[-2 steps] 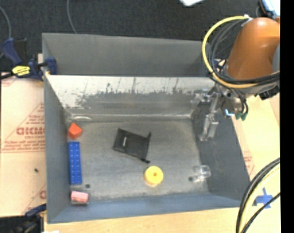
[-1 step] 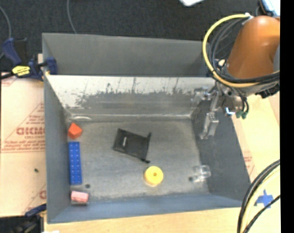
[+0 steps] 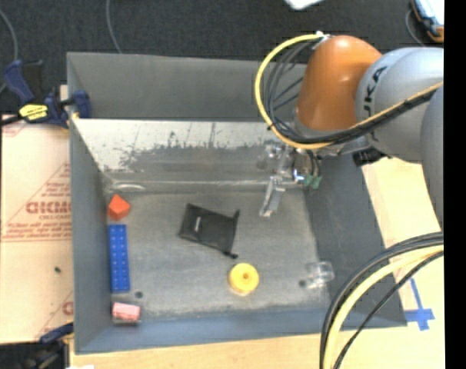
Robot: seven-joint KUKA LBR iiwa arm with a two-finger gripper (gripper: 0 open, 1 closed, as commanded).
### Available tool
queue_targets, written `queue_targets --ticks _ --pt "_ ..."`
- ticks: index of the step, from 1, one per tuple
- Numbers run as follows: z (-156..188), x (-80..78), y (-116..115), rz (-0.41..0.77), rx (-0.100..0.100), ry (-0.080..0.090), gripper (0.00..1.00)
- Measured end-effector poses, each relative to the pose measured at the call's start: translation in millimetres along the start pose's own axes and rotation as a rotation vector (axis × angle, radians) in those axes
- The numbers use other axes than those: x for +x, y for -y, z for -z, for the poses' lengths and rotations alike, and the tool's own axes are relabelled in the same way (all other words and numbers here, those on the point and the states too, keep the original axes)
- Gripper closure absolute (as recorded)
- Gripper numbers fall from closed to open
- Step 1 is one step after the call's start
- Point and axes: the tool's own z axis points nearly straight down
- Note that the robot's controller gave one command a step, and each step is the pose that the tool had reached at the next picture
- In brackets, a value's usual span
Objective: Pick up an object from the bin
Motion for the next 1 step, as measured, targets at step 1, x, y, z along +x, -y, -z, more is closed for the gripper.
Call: queue_targets --ticks 1 --pt "-14.8 23.9 0.3 0.296 0.004 0.006 0.00"
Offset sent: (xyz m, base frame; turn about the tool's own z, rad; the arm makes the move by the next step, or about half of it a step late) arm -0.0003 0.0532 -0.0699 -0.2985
